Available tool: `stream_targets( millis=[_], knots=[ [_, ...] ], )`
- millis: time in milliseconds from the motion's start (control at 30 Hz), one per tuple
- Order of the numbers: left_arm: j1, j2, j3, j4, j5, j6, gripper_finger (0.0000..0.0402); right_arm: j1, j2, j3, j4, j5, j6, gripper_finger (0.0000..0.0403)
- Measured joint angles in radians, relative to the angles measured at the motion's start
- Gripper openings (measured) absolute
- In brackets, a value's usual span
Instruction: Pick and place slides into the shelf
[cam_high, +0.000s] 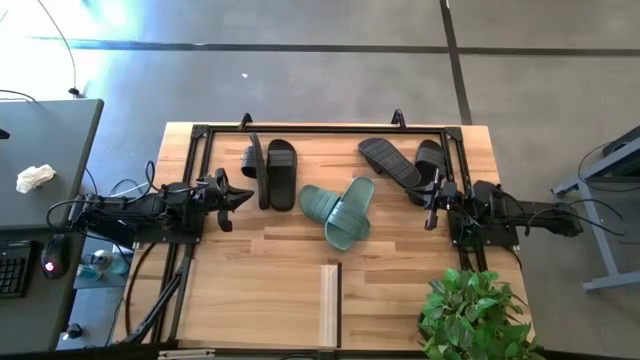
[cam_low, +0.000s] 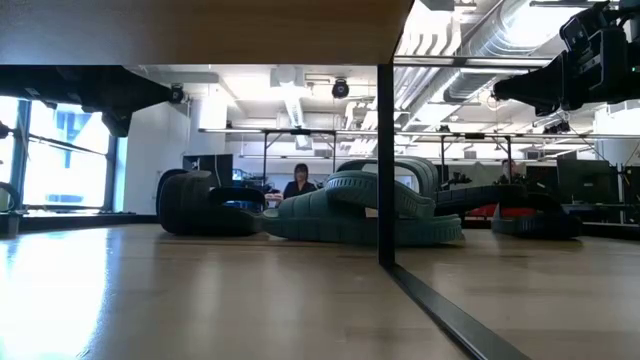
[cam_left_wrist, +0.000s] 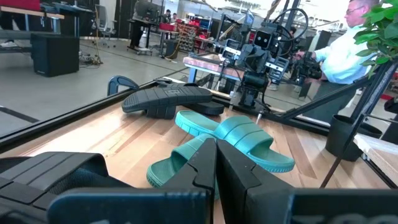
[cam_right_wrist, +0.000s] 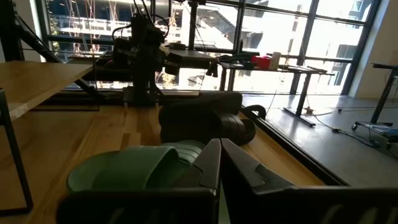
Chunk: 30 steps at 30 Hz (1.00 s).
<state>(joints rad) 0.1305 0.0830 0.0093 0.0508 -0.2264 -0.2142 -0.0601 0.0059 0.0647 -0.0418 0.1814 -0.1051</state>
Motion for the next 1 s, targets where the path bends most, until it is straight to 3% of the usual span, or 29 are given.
stream_targets(
  millis=[300,500,700,833,1000],
  knots=[
    [0.000,0.000,0.000,0.007,0.007,-0.044,0.0001,0.000,0.000,0.000,0.000,0.000,-0.001,0.0000],
    [0.000,0.000,0.000,0.171,0.035,-0.522,0.0001,0.000,0.000,0.000,0.000,0.000,-0.001,0.0000],
    [0.000,-0.001,0.000,0.306,0.025,-0.759,0.0001,0.000,0.000,0.000,0.021,0.000,0.000,0.0000],
    [0.000,0.000,0.000,0.408,0.009,-0.761,0.0001,0.000,0.000,0.000,0.073,0.000,0.000,0.0000],
    [0.000,0.000,0.019,0.637,0.029,-0.614,0.0001,0.000,0.000,0.000,0.095,0.000,0.000,0.0000]
  ],
)
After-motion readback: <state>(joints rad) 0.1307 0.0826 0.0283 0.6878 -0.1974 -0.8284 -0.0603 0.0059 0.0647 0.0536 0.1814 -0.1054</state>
